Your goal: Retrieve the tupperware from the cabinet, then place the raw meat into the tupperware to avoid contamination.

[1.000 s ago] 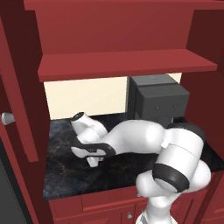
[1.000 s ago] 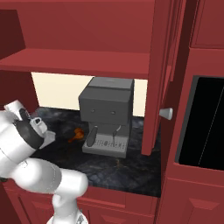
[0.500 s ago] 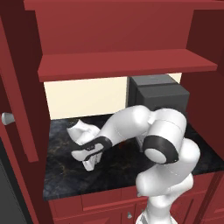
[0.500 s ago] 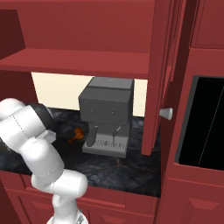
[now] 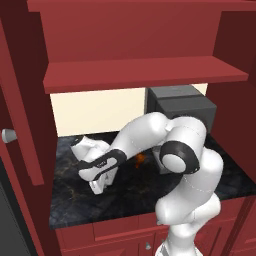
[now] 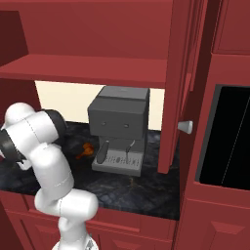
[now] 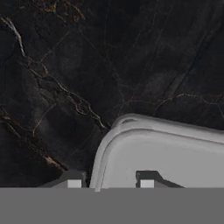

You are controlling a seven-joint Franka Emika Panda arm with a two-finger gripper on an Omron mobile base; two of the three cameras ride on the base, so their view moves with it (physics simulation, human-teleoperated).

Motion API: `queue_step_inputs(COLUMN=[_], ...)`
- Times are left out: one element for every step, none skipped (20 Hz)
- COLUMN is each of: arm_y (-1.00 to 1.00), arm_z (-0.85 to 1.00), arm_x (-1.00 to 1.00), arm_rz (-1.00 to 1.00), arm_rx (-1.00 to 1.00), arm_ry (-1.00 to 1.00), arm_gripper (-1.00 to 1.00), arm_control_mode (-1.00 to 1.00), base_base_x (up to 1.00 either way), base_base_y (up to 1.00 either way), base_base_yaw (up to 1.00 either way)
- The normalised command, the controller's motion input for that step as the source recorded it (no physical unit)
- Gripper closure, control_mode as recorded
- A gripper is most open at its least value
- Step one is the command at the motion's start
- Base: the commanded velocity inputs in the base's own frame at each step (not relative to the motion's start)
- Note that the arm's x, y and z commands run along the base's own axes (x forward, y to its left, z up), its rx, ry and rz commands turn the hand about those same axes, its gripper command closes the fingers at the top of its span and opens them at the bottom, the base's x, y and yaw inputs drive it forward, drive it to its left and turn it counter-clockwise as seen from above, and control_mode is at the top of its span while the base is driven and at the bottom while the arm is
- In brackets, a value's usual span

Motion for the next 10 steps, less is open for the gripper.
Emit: queue_step_inputs(arm_y=[0.00,0.00,0.00,0.00,-0.02,-0.04,-0.05,0.00,-0.01,-0.05], arm_z=[0.00,0.04,0.03,0.03,0.07,0.07,0.06,0.10,0.09,0.12], arm_x=[0.00,0.00,0.00,0.00,0.00,0.00,0.00,-0.01,0.00,0.00], arm_rz=[0.00,0.00,0.00,0.00,0.00,0.00,0.00,0.00,0.00,0.00], arm_rx=[0.00,0.00,0.00,0.00,0.00,0.00,0.00,0.00,0.00,0.00], arm_ry=[0.00,0.00,-0.01,-0.02,-0.02,-0.02,-0.01,-0.02,0.00,0.00], arm_gripper=[-1.00,-1.00,-1.00,-1.00,-1.00,-1.00,-1.00,-1.00,-1.00,-1.00], arm_control_mode=[-1.00,-1.00,-1.00,-1.00,-1.00,-1.00,-1.00,-1.00,-1.00,-1.00], base_base_x=[0.00,0.00,0.00,0.00,0.00,0.00,0.00,0.00,0.00,0.00], base_base_y=[0.00,0.00,0.00,0.00,0.00,0.00,0.00,0.00,0.00,0.00], base_base_yaw=[0.00,0.00,0.00,0.00,0.00,0.00,0.00,0.00,0.00,0.00])
